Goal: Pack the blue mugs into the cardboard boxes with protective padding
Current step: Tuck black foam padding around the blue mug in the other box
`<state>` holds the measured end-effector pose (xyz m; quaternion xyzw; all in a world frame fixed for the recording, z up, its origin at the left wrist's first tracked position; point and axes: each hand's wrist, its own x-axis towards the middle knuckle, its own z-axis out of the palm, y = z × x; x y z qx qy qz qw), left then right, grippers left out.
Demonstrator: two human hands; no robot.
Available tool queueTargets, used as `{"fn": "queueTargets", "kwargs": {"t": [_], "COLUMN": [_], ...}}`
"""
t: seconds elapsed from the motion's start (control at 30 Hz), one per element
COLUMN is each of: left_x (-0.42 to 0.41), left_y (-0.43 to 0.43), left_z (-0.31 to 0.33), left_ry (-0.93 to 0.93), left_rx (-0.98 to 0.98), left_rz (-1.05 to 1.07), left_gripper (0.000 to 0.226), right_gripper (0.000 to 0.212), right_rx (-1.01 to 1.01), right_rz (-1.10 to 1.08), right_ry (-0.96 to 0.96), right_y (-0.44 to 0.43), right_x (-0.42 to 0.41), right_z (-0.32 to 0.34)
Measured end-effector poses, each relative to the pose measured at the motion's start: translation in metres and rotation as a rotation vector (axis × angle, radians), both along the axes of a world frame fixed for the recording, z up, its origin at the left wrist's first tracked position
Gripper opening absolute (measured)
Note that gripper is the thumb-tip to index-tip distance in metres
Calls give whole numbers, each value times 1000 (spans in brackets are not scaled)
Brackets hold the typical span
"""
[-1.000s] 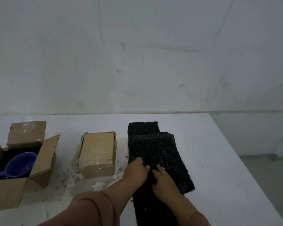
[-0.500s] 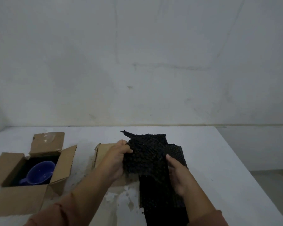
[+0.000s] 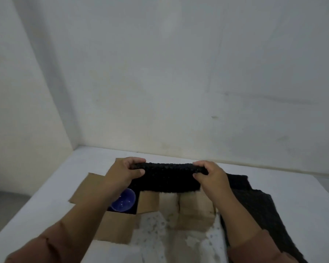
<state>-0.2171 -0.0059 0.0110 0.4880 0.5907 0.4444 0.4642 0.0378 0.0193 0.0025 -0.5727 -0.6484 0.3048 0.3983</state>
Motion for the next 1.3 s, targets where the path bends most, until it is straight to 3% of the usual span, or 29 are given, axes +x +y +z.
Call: {"fn": "queueTargets", "kwargs": {"t": [0.03,0.13,0.2,0.27,0.37,0.43,0.5,0.57,0.63,0.73,0.8,0.9,1.03,1.13,1.3], "left_x": [-14,-48,-59,-62,-69,-80,-88,-95,-100,-111,-120,-126,-119,-114,-115], "left_y": [-1,1,4,6,13,17,17,17,17,17,18,19,20,19,15], "left_z": [3,11,13,18,22,20,14,6,-2,-12,-17,-20,-27,-31,-37], "left_ry": [93,622,749,671,628,290,-131,-348,-375,-339,-407,-512,-364,-414,-328], "left_rx": [24,154,213,198,204,107,-26,-110,-158,-181,-210,-253,-279,-237,-189], "left_rz": [17,17,-118,-236,-189,-97,-106,-168,-236,-290,-231,-263,-312,-255,-228], "left_gripper": [23,11,36,37,5,4,13,20,25,27,43,28,35,37,28], "right_gripper": [20,14,17,23,18,38,66,64,38,18,30,42,33,56,50], "right_rx": [56,174,154,122,175,62,-252,-481,-534,-465,-419,-383,-352,-442,-469], "right_rz": [-22,-1,99,201,147,71,145,304,357,244,239,314,360,387,317], "right_ry": [-62,-106,-78,-67,-11,154,380,484,585,604,514,461,490,447,346], "right_y": [2,8,10,14,22,24,23,16,12,16,20,20,24,23,14], "right_x": [-15,-58,-85,-109,-133,-137,-141,-148,-157,-162,-160,-159,-159,-155,-154], "right_z": [6,25,37,47,52,45,29,7,-8,-15,-13,-9,-13,-24,-31]}}
